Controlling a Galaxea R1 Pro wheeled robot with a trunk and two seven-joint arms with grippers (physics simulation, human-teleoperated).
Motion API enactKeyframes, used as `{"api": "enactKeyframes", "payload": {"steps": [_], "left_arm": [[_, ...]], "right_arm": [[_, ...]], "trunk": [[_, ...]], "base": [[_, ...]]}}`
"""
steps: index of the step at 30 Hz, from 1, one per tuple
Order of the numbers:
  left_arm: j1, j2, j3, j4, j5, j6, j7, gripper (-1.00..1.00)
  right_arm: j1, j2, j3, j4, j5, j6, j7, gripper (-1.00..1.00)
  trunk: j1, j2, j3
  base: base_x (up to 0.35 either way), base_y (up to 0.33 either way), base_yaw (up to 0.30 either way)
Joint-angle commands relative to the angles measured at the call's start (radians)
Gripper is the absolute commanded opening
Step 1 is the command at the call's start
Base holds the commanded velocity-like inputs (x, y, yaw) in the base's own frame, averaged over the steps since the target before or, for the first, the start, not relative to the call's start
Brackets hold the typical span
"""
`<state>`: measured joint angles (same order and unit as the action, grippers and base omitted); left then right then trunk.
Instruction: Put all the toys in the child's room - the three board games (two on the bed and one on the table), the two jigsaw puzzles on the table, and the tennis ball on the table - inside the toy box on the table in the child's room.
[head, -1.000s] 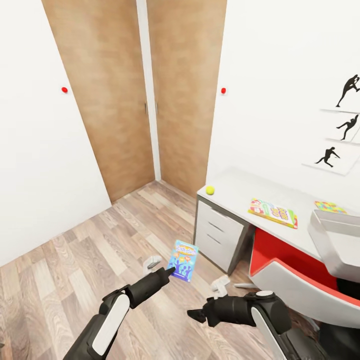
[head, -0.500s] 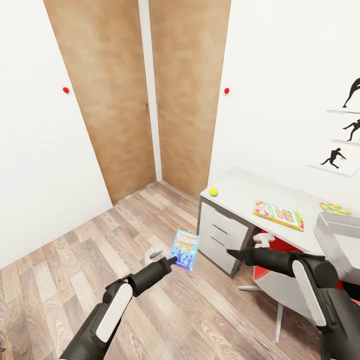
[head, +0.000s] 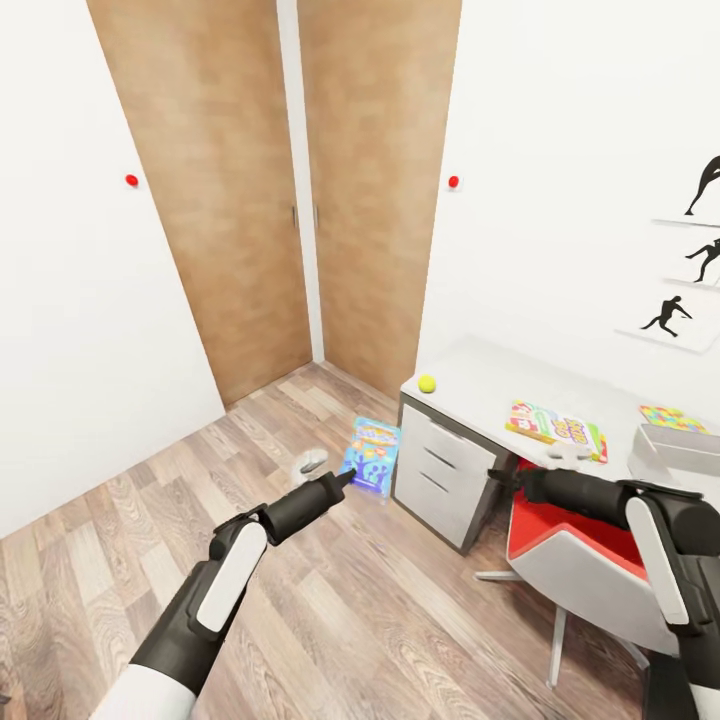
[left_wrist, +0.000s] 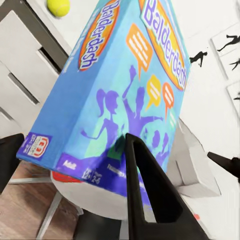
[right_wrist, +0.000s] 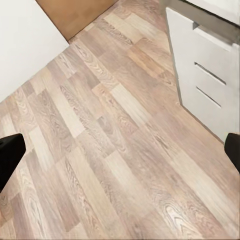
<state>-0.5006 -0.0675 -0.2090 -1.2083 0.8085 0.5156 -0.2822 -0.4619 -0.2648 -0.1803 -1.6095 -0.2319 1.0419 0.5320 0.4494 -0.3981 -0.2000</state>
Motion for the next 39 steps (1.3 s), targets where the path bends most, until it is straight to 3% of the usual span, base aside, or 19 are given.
{"api": "enactKeyframes", "payload": {"steps": [1,6,7,18,39], "left_arm": [[-0.005,-0.001,0.000,-0.004,0.001,0.011,0.000,-1.00],[-0.016,0.000,0.000,-0.013,0.001,0.025,0.001,-1.00],[-0.021,0.001,0.000,-0.017,0.001,0.033,0.001,-1.00],[-0.020,0.002,0.001,-0.019,0.001,0.036,0.001,-1.00],[-0.017,0.007,0.002,-0.016,0.001,0.036,-0.007,-1.00]], "right_arm": [[-0.005,-0.007,-0.004,-0.001,0.000,0.005,0.006,1.00],[-0.012,-0.026,-0.013,-0.001,-0.004,0.005,0.012,1.00],[-0.017,-0.040,-0.020,-0.001,-0.007,0.005,0.068,1.00],[-0.017,-0.057,-0.049,-0.001,-0.008,0.005,0.115,1.00],[-0.010,-0.059,-0.053,-0.002,-0.009,0.005,0.120,1.00]], "trunk": [[0.001,-0.002,-0.002],[0.001,-0.002,-0.002],[0.001,-0.002,-0.002],[0.001,-0.002,-0.002],[0.001,-0.002,-0.002]], "base": [[0.000,0.000,-0.048],[0.000,0.000,-0.053],[0.000,0.000,-0.162],[0.002,0.000,-0.234],[0.218,0.000,-0.279]]}}
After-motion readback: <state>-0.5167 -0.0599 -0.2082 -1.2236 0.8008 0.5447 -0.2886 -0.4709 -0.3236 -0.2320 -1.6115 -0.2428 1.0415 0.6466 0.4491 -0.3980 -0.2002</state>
